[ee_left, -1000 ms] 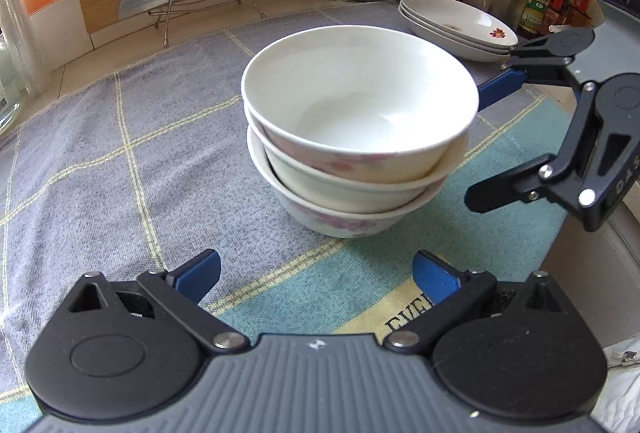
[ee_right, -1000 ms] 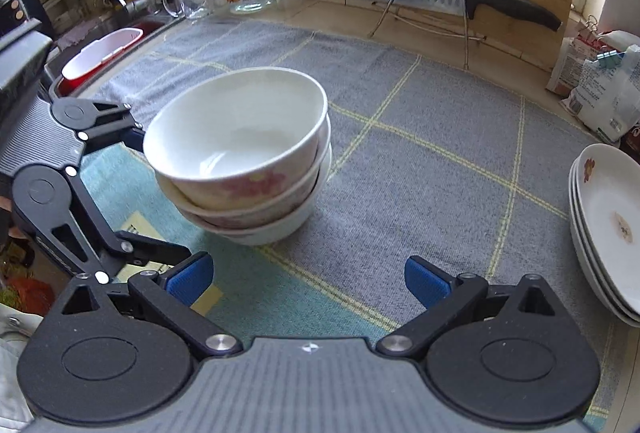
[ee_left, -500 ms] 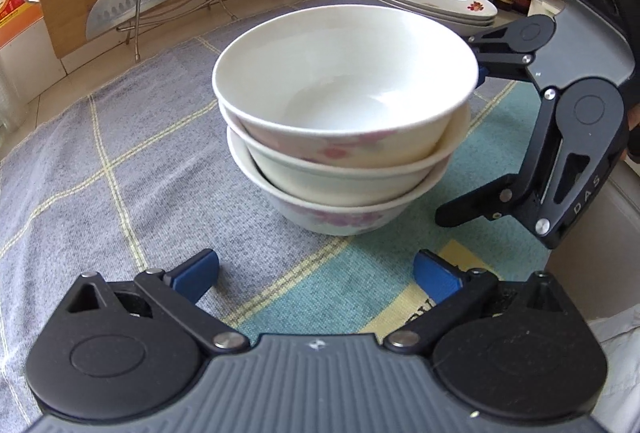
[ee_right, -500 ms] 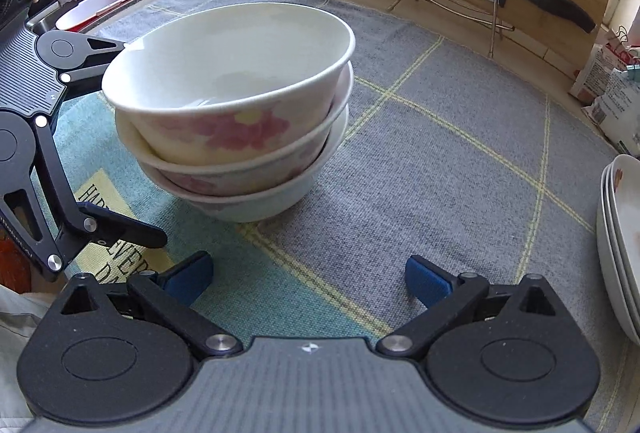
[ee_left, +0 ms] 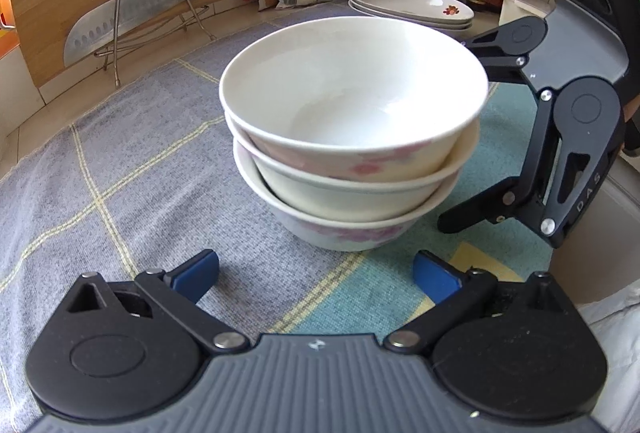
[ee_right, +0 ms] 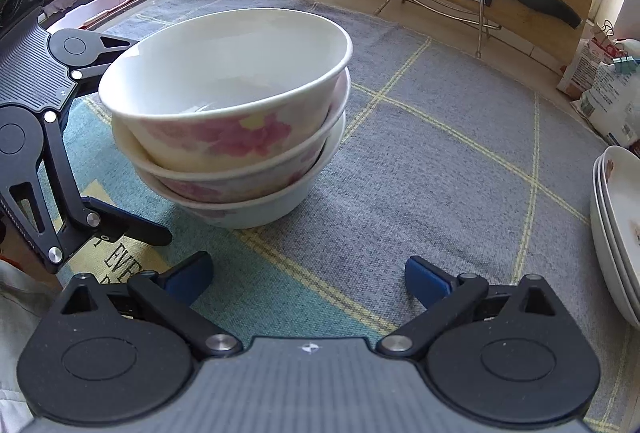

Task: Organize plates and bowls
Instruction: 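Close both grippers on opposite sides of the three-bowl stack, then lift the bowl stack with both grippers and carry it over the plate stack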

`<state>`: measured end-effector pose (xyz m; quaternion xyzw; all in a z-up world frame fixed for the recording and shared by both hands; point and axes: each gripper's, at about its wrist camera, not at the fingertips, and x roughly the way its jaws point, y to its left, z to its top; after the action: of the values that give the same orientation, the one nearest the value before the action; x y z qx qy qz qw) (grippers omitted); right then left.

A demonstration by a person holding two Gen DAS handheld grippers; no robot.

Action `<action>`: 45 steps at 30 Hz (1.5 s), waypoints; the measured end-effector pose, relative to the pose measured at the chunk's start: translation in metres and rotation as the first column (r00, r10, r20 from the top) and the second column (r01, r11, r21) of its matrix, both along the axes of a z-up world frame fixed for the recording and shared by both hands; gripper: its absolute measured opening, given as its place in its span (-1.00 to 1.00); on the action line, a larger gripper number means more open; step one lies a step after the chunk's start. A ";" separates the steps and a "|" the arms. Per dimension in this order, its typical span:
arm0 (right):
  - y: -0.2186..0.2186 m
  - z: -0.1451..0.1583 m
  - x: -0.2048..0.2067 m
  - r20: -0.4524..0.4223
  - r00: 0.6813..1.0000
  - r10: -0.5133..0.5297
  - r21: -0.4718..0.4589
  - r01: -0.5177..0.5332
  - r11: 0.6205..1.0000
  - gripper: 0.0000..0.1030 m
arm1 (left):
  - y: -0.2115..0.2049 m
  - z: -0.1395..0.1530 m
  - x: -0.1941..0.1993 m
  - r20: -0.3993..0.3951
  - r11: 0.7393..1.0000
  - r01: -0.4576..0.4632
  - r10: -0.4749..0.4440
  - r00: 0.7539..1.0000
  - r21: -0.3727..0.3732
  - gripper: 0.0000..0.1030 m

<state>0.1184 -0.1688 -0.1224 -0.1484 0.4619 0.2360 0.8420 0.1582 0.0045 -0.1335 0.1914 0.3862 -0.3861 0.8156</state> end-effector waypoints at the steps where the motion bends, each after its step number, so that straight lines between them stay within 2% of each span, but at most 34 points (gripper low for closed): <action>1: 0.003 0.002 -0.001 0.008 1.000 0.011 -0.009 -0.011 1.000 1.00 | 0.002 0.001 0.002 0.007 1.000 0.018 -0.018 1.000 -0.010 0.98; 5: 0.016 0.012 -0.006 0.031 0.998 0.050 -0.030 -0.049 0.998 1.00 | 0.009 0.007 0.010 0.008 0.992 0.119 -0.119 0.993 -0.049 0.98; 10: 0.026 0.020 -0.003 0.044 0.993 0.113 -0.038 -0.112 0.993 1.00 | 0.008 0.014 0.013 0.038 0.965 0.257 -0.256 0.966 -0.040 0.97; 13: 0.029 0.020 0.003 0.038 0.989 0.146 -0.037 -0.145 0.989 0.95 | 0.006 0.014 0.015 0.053 0.951 0.310 -0.309 0.950 -0.011 0.91; 21: 0.029 0.024 0.018 0.023 0.971 0.238 -0.019 -0.237 0.971 0.80 | 0.003 0.018 0.022 0.042 0.933 0.361 -0.361 0.932 0.005 0.73; 27: 0.029 0.027 0.018 0.004 0.957 0.289 -0.001 -0.289 0.957 0.74 | -0.001 0.022 0.025 0.017 0.915 0.403 -0.403 0.915 -0.013 0.70; 45: 0.029 0.030 0.024 -0.021 0.947 0.319 0.005 -0.319 0.948 0.66 | -0.002 0.024 0.039 -0.025 0.885 0.463 -0.465 0.885 -0.043 0.66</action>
<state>0.1422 -0.1395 -0.0924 -0.2179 0.4405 0.3711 0.7879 0.1970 0.0022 -0.1094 0.2566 0.3365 -0.5800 0.6961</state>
